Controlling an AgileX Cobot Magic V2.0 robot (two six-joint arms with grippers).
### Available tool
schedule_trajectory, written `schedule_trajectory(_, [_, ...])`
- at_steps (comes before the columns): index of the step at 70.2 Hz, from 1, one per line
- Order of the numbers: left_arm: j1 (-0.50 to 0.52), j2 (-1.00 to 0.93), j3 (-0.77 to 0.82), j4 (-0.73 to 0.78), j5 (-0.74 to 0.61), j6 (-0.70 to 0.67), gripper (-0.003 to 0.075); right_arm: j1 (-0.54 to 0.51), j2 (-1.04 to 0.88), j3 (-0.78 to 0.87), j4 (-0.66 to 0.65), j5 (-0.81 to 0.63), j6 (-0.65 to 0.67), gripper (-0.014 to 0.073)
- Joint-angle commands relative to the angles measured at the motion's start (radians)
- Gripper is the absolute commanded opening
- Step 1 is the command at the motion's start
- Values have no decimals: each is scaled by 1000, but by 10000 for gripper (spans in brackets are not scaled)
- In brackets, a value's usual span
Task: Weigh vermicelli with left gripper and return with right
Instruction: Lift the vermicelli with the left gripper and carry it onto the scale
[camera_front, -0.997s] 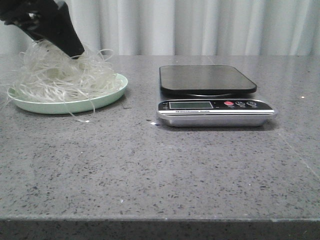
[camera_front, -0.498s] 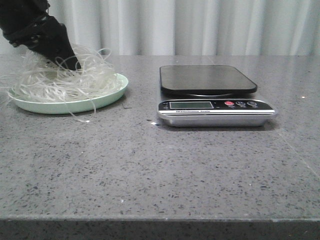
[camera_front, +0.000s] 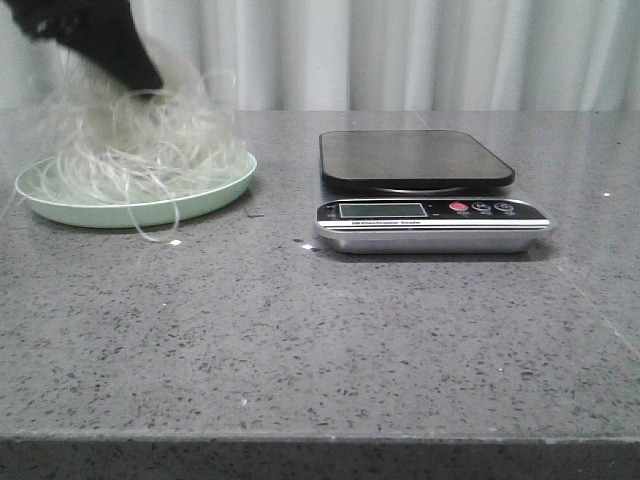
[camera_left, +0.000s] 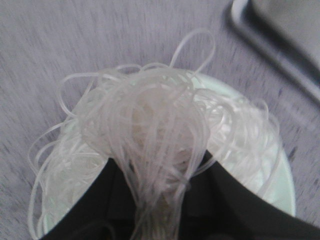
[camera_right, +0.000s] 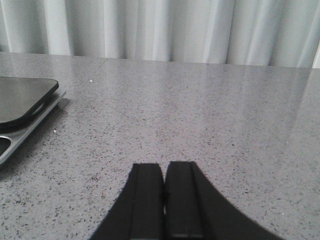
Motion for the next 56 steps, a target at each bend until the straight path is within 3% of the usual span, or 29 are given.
schedule_trajectory(1, [-7,-88,-112,-148,-40,-2,145,-6,-15,-7,-8,-75,-2,151])
schedule_trajectory(20, [-133,-98,-281,-209,-60,-2,145,-6,-15,-7,-8,-75,-2,151])
schedule_trajectory(40, [-317,-51,-295,-194,-142,-2,145,-6,-15,-7,-8,-75,-2,151])
schedule_trajectory(56, [-375,41,-295,-192,-148,-2,145,-6,-15,-7,-8,-75,-2,151])
